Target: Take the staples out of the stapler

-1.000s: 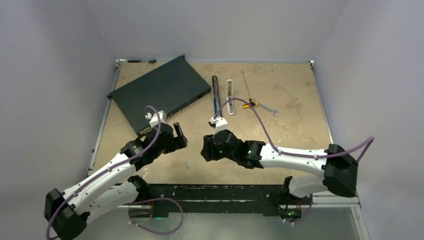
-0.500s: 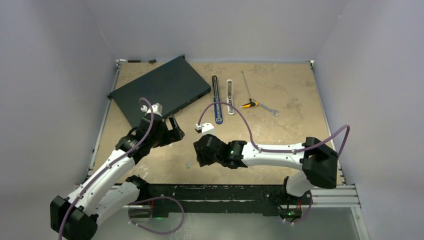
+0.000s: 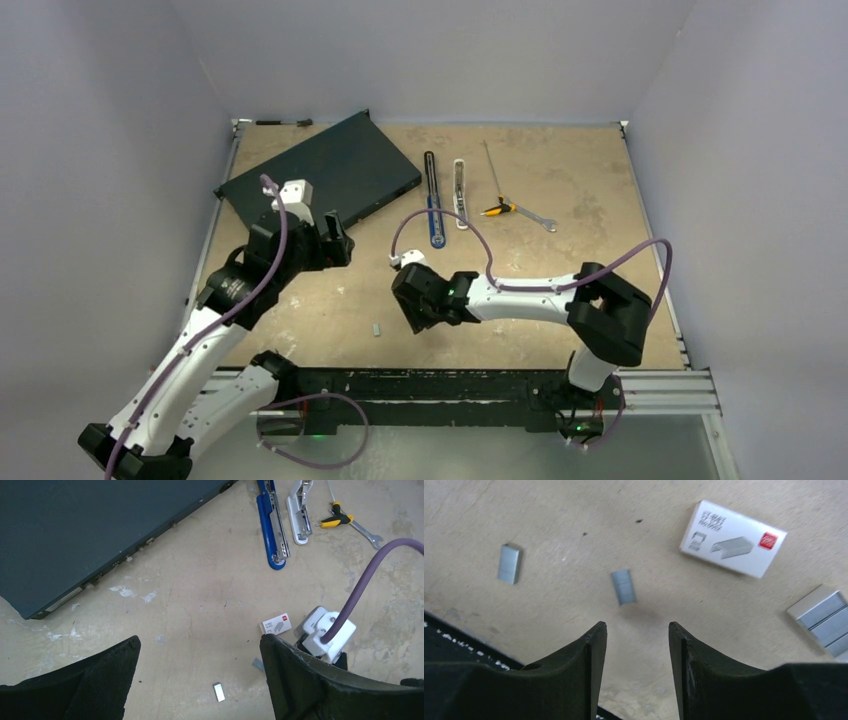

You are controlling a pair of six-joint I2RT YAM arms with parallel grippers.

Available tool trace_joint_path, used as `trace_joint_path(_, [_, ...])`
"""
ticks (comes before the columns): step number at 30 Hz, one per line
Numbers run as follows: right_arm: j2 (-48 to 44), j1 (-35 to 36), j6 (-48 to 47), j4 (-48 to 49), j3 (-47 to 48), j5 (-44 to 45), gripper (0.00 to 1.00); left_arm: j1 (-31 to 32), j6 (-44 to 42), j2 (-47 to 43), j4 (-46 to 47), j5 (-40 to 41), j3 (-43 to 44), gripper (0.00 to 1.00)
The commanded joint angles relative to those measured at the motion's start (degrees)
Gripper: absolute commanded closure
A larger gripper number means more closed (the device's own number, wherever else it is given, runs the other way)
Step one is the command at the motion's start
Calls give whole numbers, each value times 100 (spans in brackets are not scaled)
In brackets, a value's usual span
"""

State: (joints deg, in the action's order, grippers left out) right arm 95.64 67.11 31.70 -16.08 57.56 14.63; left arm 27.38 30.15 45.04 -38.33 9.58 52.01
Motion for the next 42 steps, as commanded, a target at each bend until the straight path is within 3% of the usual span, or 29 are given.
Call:
trace_joint_path(1, [-19, -490, -568, 165, 283, -400, 49, -47, -500, 22, 156, 317, -29, 12])
trace_joint_path(11, [390, -518, -1080, 118, 767, -781, 48, -48, -301, -725, 326, 1008, -383, 12])
trace_joint_path(18, [600, -511, -1099, 47, 840, -592, 53, -48, -295, -660, 304, 1023, -382, 12])
trace_joint_path(35, [884, -242, -1111, -130, 828, -570, 53, -91, -352, -678, 386, 857, -416, 12])
trace_joint_path(42, [878, -240, -1056, -109, 756, -533, 62, -103, -370, -679, 396, 816, -425, 12])
